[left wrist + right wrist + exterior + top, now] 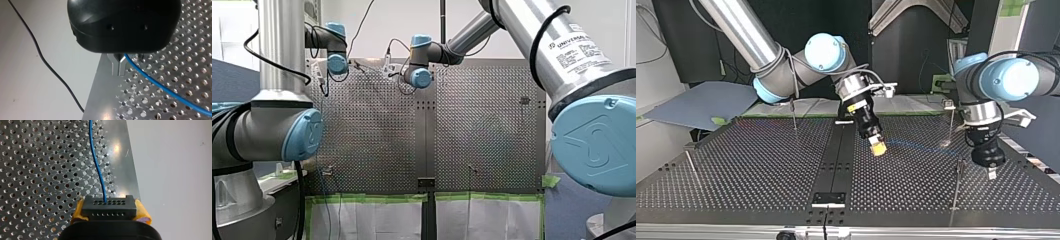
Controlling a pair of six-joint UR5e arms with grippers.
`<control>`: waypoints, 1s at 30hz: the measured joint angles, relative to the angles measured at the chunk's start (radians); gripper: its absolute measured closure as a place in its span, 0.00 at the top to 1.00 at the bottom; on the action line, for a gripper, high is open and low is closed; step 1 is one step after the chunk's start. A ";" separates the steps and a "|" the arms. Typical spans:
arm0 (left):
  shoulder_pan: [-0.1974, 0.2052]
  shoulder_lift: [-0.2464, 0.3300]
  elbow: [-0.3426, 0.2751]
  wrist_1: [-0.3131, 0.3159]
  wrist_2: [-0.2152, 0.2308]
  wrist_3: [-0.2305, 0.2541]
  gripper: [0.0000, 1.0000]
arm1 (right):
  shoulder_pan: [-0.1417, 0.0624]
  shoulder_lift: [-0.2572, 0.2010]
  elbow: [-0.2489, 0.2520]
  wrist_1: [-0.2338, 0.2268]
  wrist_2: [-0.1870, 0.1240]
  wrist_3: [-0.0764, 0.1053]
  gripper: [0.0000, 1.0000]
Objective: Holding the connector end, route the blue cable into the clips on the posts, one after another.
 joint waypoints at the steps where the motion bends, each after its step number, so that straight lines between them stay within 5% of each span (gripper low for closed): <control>1: 0.004 -0.002 0.000 0.001 0.006 -0.003 0.02 | 0.000 0.000 -0.003 0.000 -0.002 0.000 0.00; 16: 0.038 -0.047 0.021 0.068 0.121 -0.109 0.02 | -0.006 0.006 -0.031 -0.013 -0.040 0.000 0.00; 30: 0.084 -0.084 0.054 0.081 0.162 -0.169 0.02 | -0.025 0.067 -0.103 -0.009 -0.042 0.000 0.00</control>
